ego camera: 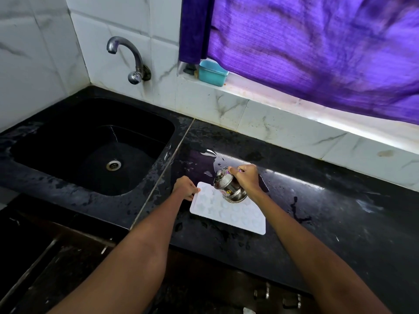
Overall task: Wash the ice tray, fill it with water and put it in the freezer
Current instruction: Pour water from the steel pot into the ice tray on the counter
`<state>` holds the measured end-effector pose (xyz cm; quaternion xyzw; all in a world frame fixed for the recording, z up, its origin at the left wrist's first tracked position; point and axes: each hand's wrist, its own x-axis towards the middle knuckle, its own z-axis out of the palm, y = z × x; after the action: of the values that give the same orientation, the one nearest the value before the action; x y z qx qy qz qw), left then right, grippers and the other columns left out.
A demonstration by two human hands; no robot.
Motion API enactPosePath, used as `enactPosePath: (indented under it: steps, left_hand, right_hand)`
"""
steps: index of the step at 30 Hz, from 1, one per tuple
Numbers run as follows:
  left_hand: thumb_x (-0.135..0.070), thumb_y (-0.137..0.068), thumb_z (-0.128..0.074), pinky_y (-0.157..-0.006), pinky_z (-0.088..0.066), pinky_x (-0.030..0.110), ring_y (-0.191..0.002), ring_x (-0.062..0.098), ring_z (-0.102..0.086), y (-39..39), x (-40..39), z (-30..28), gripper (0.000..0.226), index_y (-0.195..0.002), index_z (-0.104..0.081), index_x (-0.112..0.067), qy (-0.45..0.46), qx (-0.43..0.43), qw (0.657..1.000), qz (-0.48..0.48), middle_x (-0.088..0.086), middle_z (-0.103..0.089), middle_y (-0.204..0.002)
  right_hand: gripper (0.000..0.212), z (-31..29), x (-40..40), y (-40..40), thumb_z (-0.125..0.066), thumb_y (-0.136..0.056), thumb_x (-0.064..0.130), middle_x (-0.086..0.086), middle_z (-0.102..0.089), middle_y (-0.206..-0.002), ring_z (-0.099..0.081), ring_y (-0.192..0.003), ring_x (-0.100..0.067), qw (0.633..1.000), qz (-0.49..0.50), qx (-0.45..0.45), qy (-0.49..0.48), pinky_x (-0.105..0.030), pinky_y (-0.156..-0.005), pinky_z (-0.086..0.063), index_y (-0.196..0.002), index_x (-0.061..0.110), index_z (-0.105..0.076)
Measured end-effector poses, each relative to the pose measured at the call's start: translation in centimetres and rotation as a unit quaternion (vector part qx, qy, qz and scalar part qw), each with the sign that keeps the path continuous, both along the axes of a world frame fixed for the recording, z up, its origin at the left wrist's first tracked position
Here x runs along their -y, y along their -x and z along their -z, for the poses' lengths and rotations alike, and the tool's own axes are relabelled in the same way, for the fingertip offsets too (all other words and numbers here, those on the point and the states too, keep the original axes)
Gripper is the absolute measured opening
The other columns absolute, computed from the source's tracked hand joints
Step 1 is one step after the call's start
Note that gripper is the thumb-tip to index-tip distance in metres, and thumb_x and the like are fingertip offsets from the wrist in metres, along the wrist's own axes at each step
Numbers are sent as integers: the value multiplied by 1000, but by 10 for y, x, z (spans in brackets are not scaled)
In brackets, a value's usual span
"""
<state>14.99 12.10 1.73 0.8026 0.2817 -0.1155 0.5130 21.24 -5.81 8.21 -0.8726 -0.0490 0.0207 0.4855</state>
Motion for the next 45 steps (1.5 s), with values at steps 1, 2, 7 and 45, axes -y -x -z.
enactPosePath:
  steps: [1,2,7,45]
  left_hand:
    - [-11,-85,-70,-76,-59,34,-51,14,-57,0,0,0,25,-99,-69,10,-1,0,1000,1,19,-66,-85]
    - [-11,-85,-70,-76,-59,34,-51,14,-57,1,0,-1,25,-99,-69,10,-2,1,1000,1,21,-67,-86]
    - [-10,-85,-70,-74,-58,33,-51,14,-57,1,1,-3,26,-101,-69,10,-9,1,1000,1,22,-68,-89]
    - [-12,-86,-68,-75,-60,34,-87,29,-72,3,9,-11,20,-100,-71,2,-39,-22,999,-8,18,-71,-106]
  right_hand:
    - [58,-1,0,1,-72,-75,14,3,-21,-46,-19,-47,-11,1000,-4,2,-1,-28,-51,-17,-43,19,-25]
    - [58,-2,0,1,-72,-76,14,2,-20,-47,-19,-47,-11,1000,-7,5,-1,-28,-51,-17,-43,19,-24]
    - [57,-2,-1,1,-72,-75,14,0,-22,-47,-21,-48,-12,1000,-4,7,3,-28,-53,-20,-43,18,-26]
    - [35,-11,34,14,-68,-79,11,-3,-50,-49,-46,-51,-14,985,99,-68,-121,-23,-51,-37,-48,11,-51]
